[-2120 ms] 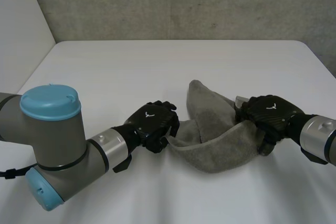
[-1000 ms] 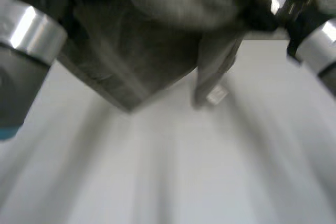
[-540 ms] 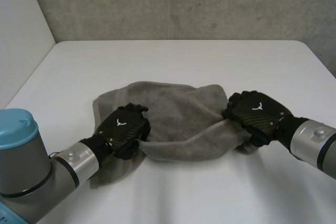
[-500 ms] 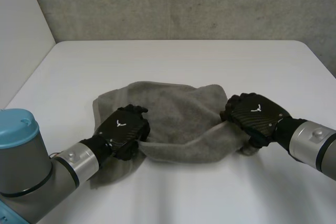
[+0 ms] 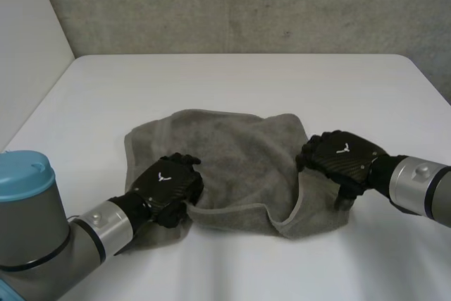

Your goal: Fold the towel.

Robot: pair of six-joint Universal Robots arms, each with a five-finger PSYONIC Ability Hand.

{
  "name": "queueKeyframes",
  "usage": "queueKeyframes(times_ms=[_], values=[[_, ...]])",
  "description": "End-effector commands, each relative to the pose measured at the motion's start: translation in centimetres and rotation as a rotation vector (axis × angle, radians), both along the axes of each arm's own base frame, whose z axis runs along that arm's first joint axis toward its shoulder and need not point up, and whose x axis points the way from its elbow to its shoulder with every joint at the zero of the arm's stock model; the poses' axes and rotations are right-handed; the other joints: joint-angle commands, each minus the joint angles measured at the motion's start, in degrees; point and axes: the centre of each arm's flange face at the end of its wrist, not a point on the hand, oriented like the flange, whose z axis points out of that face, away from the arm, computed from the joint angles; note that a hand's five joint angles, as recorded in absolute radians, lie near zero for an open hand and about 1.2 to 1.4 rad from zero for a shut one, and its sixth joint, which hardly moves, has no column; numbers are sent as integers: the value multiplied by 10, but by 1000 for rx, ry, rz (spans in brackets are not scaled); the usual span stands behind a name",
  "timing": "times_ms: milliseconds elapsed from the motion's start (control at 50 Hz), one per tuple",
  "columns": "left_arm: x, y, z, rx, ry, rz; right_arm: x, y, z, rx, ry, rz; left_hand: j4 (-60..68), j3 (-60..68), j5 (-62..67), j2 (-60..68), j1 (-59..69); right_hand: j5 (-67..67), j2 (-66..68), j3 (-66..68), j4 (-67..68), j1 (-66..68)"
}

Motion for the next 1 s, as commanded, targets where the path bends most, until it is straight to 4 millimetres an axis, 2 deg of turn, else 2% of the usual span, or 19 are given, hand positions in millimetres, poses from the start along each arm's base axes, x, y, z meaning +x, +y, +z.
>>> queueKeyframes(times_ms=[20,200,240,260,280,300,320,340,420,460,580,660,700,860,1000], values=[[0,1,0,3,0,-1,3,3,-14,15,19,57,-34,-29,38,52,59,-69,-87,-25,-44,-87],[0,3,-2,9,-2,-5,11,11,-14,21,-8,118,-34,-29,38,52,59,-50,-68,-25,-44,-69],[-1,3,-2,7,-1,-6,15,13,-17,23,-2,138,-34,-29,38,52,59,97,79,-25,-44,78],[-1,3,-2,7,-1,-6,15,13,-17,23,-2,138,-34,-29,38,52,59,98,80,-25,-44,79],[-1,3,-2,7,-1,-6,15,13,-19,22,6,145,-34,-29,38,52,59,211,193,-25,-44,193],[-1,3,-2,7,-1,-6,16,13,-18,11,13,152,-34,-29,38,52,59,405,387,-25,-44,387],[-1,3,-2,7,-1,-6,16,13,-18,11,13,152,-34,-29,38,52,59,407,389,-25,-44,389],[-1,3,-2,7,-1,-6,16,12,-17,-5,20,158,-34,-29,38,52,59,568,550,-25,-44,550],[-1,2,-1,2,-1,-5,12,7,-8,-47,16,141,-34,-29,38,52,59,570,552,-25,-44,551],[-1,1,-1,-3,1,-5,2,-4,1,-77,-1,63,-34,-29,38,52,59,570,552,-25,-44,551],[-3,-1,1,-5,12,1,-17,-28,2,-77,-129,-133,-34,-29,38,52,59,570,552,-25,-44,551],[-7,1,2,-12,10,6,-22,-32,0,-76,-164,-178,-34,-29,-6,9,16,570,552,-25,-44,551],[-14,6,3,-20,2,10,-24,-32,0,-67,-173,-191,-34,-29,-70,-55,-48,570,552,-25,-44,551],[-21,11,-11,3,-41,67,-25,-29,-4,-24,-189,-236,-34,-29,-105,-91,-84,570,552,-25,-44,551],[-28,15,-14,4,-49,101,-30,-31,-7,39,-237,-325,-34,-29,-161,-146,-139,570,552,-25,-44,551]])
